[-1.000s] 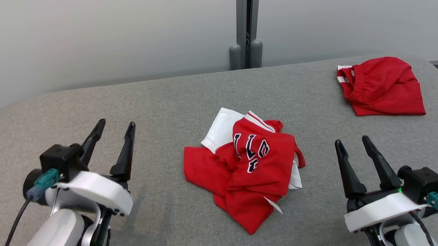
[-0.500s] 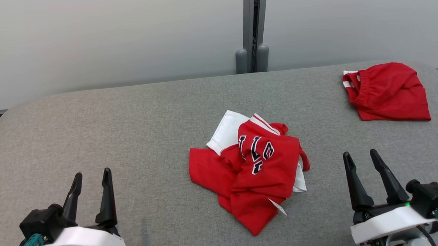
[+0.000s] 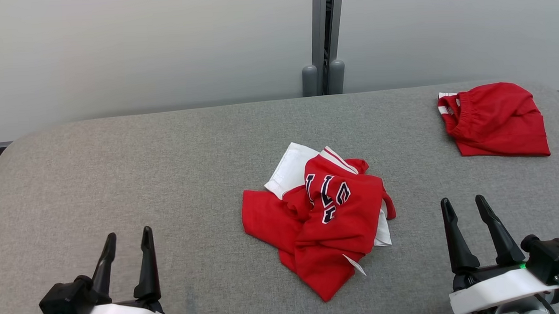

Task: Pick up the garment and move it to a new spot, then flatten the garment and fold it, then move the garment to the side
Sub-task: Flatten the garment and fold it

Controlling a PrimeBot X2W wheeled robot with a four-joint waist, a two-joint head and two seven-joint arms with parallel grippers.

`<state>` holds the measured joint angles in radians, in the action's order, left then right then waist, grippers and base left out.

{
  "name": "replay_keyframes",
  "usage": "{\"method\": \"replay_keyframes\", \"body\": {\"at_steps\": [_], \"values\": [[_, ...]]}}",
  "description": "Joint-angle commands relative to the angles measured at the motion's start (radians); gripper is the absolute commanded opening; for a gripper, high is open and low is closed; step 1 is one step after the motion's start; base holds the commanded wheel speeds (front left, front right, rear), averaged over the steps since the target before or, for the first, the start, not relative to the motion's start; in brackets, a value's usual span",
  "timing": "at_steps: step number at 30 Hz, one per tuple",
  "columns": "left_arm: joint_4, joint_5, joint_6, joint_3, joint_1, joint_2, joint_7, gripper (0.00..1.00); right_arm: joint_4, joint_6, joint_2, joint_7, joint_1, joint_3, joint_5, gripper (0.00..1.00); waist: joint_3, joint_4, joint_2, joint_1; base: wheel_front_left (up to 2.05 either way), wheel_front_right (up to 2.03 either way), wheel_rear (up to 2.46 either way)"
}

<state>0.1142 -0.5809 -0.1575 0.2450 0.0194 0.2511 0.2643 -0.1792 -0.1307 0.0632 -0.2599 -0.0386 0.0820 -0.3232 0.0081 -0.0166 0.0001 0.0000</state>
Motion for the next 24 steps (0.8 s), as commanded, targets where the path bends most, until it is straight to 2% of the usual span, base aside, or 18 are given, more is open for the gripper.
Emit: {"method": "replay_keyframes", "body": {"at_steps": [1,9,24], "values": [[0.008,0.014,0.012,-0.008,-0.002,-0.005,0.002,1.00,-0.001,0.000,0.002,-0.004,-0.006,0.004,0.004,1.00,0.000,-0.001,-0.0001,0.0000,0.00,0.00,0.00],[0.031,0.039,0.043,-0.032,-0.004,-0.032,0.002,1.00,-0.008,0.000,0.007,-0.004,-0.009,0.009,0.002,1.00,-0.001,0.001,-0.0001,0.0000,0.00,0.00,0.00],[0.062,0.075,0.076,-0.057,-0.005,-0.070,0.002,1.00,-0.040,0.000,0.022,-0.004,-0.011,0.045,-0.012,1.00,-0.008,0.005,-0.0001,0.0000,0.00,0.00,0.00]]}}
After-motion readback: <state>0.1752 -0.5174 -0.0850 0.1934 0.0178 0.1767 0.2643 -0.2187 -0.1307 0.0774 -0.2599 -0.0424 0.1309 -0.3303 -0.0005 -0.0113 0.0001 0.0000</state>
